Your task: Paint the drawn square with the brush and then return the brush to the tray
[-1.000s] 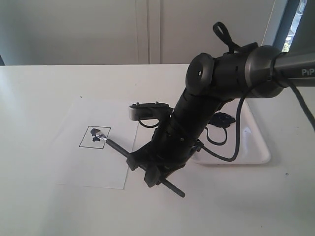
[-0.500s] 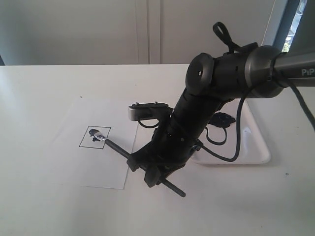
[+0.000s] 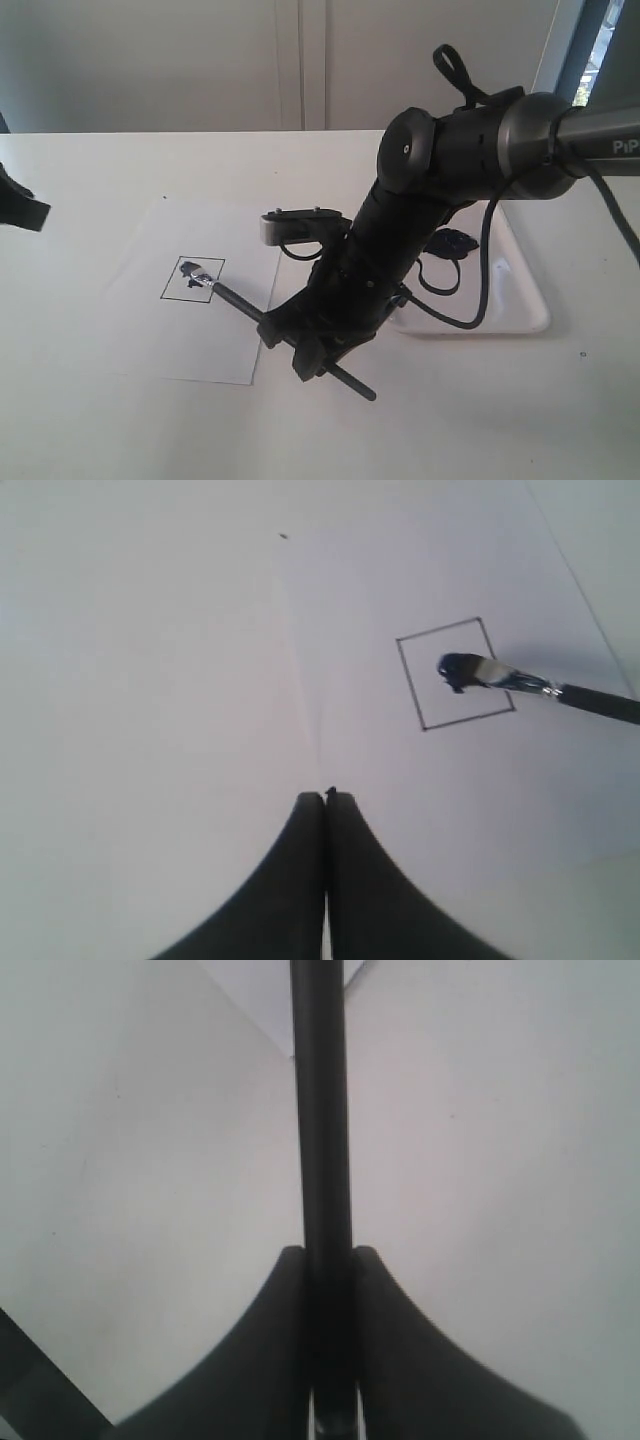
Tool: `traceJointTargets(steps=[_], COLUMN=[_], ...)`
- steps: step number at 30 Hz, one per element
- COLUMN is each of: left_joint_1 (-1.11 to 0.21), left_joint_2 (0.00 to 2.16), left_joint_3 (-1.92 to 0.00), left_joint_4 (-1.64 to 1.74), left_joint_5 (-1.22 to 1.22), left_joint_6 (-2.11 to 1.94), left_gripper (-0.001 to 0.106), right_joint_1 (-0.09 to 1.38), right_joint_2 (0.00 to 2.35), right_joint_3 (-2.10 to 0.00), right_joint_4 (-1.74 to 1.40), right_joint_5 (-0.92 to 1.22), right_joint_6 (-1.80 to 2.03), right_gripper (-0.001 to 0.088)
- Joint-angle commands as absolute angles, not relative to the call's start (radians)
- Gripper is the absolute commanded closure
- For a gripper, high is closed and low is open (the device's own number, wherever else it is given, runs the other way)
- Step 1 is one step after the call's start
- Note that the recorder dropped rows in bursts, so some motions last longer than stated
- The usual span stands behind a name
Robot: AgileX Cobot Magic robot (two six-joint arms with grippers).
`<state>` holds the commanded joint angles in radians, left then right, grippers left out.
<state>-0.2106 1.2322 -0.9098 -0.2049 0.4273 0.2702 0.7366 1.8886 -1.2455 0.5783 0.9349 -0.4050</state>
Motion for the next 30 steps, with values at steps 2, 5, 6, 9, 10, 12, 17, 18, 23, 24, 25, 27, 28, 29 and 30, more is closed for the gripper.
traceJointTargets(steps=[2, 5, 6, 9, 10, 12, 17, 18, 23, 24, 25, 27, 28, 29, 30], left_joint_1=[-0.211, -0.211, -0.211, -0.211, -0.211, -0.211, -0.211, -0.211, -0.211, -0.211, -0.211, -0.211, -0.211, -0.211, -0.211], left_joint_2=[1.268, 1.362, 1.375, 1.391, 1.397, 1.429, 1.543, 1.561, 1.584, 1.586, 1.588, 1.595, 1.600, 1.607, 1.614], left_joint_3=[-0.910, -0.933, -0.935, -0.943, -0.943, -0.943, -0.943, -0.943, -0.943, -0.943, -0.943, -0.943, -0.943, -0.943, -0.943], left_joint_4=[-0.240, -0.265, -0.265, -0.266, -0.270, -0.268, -0.263, -0.269, -0.258, -0.258, -0.266, -0.284, -0.284, -0.284, -0.284], left_joint_5=[0.429, 0.512, 0.510, 0.462, 0.450, 0.398, 0.333, 0.316, 0.305, 0.298, 0.289, 0.277, 0.277, 0.280, 0.285], left_joint_6=[0.310, 0.373, 0.378, 0.343, 0.318, 0.314, 0.285, 0.285, 0.291, 0.288, 0.287, 0.284, 0.284, 0.284, 0.287], left_gripper=[0.105, 0.105, 0.105, 0.105, 0.105, 0.105, 0.105, 0.105, 0.105, 0.105, 0.105, 0.105, 0.105, 0.105, 0.105], right_joint_1=[0.737, 0.737, 0.737, 0.737, 0.737, 0.737, 0.737, 0.737, 0.737, 0.737, 0.737, 0.737, 0.737, 0.737, 0.737], right_joint_2=[1.889, 1.889, 1.889, 1.886, 1.887, 1.887, 1.887, 1.887, 1.887, 1.887, 1.887, 1.887, 1.887, 1.887, 1.887], right_joint_3=[-1.246, -1.246, -1.246, -1.246, -1.246, -1.246, -1.246, -1.246, -1.246, -1.246, -1.246, -1.246, -1.246, -1.246, -1.246], right_joint_4=[0.593, 0.598, 0.598, 0.598, 0.600, 0.604, 0.613, 0.613, 0.617, 0.617, 0.619, 0.623, 0.623, 0.623, 0.623], right_joint_5=[0.935, 0.937, 0.937, 0.937, 0.937, 0.937, 0.937, 0.939, 0.939, 0.939, 0.939, 0.939, 0.939, 0.939, 0.939], right_joint_6=[-0.413, -0.418, -0.418, -0.419, -0.419, -0.423, -0.423, -0.423, -0.423, -0.423, -0.423, -0.423, -0.423, -0.423, -0.423], right_gripper=[0.0868, 0.0868, 0.0868, 0.0868, 0.0868, 0.0868, 0.0868, 0.0868, 0.0868, 0.0868, 0.0868, 0.0868, 0.0868, 0.0868, 0.0868])
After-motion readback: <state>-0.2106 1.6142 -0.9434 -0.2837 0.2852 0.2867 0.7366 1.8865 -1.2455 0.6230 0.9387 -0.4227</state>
